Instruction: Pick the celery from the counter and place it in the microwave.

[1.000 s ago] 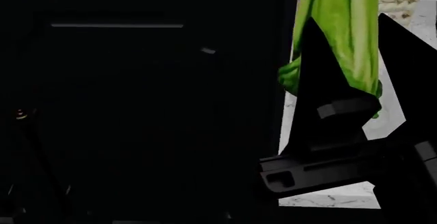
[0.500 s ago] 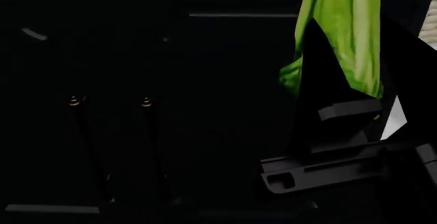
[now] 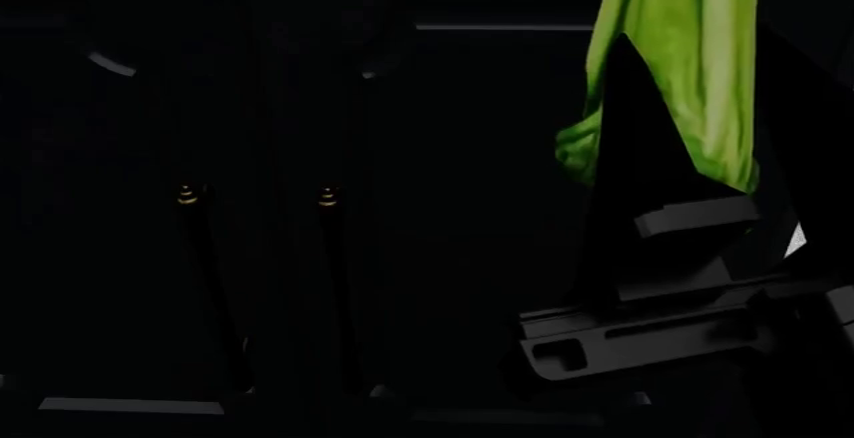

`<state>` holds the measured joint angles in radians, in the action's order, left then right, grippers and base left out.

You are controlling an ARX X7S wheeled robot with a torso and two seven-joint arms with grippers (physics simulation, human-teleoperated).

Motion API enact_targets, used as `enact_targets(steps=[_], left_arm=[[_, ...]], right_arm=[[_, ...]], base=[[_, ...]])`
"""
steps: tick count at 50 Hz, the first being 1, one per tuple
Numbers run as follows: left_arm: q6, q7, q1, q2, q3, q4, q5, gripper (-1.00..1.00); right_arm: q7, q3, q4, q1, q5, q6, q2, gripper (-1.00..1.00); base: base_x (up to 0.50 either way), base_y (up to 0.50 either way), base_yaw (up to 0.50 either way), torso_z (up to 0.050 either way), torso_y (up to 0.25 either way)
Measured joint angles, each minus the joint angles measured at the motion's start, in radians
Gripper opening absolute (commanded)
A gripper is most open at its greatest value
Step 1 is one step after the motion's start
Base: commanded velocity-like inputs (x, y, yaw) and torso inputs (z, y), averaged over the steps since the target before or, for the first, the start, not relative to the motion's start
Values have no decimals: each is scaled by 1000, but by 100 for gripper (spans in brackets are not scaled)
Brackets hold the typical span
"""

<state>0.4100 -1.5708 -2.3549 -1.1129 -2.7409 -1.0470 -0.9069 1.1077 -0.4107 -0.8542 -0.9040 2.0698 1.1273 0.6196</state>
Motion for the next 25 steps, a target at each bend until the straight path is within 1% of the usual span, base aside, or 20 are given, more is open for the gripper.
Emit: enact_targets(steps=[6, 14, 20, 25], left_arm=[[-3, 0, 0, 63, 49, 0, -50, 100], [-5, 0, -1, 127, 123, 0, -116, 100], [-2, 0, -1, 163, 170, 0, -154, 100], [5, 0, -1, 175, 175, 0, -157, 100]], right_arm=[[-2, -5, -2, 6, -2, -1, 4, -100], [-7, -8, -2, 11, -7, 1, 10, -100], [-16, -7, 2, 11, -19, 6, 11, -100], [-14, 4, 3, -2, -29, 9, 17, -100]], base=[[0, 0, 0, 0, 0], [0, 0, 0, 0, 0], [0, 0, 0, 0, 0], [0, 0, 0, 0, 0]])
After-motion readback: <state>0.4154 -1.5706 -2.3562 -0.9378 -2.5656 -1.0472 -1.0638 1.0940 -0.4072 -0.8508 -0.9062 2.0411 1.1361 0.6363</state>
